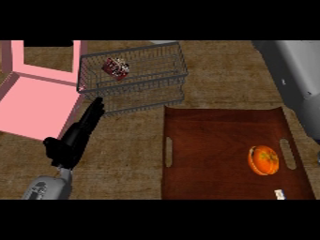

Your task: Pick the cupcake from the tray and place it in the tiered basket

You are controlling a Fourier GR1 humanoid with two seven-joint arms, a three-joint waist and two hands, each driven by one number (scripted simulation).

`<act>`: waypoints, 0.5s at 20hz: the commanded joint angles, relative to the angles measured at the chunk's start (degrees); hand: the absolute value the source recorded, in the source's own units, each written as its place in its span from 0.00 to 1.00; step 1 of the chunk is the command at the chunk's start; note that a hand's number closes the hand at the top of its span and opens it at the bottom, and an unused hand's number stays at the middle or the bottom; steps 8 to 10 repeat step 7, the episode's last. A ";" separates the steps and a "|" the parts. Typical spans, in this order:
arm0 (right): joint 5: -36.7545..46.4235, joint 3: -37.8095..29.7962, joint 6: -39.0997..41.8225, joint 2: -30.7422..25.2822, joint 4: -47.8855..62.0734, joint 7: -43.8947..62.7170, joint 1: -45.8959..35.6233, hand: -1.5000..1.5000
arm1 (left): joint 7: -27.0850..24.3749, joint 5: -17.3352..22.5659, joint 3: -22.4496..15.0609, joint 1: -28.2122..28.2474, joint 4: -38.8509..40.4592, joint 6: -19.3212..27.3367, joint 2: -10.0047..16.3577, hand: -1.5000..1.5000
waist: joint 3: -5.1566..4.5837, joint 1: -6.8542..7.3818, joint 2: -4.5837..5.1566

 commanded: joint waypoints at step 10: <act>-6.92 -7.31 20.63 -18.52 -6.11 -8.12 17.13 0.00 | 0.27 -0.85 1.09 0.36 -0.21 0.58 0.14 0.50 | 0.03 -0.83 -0.10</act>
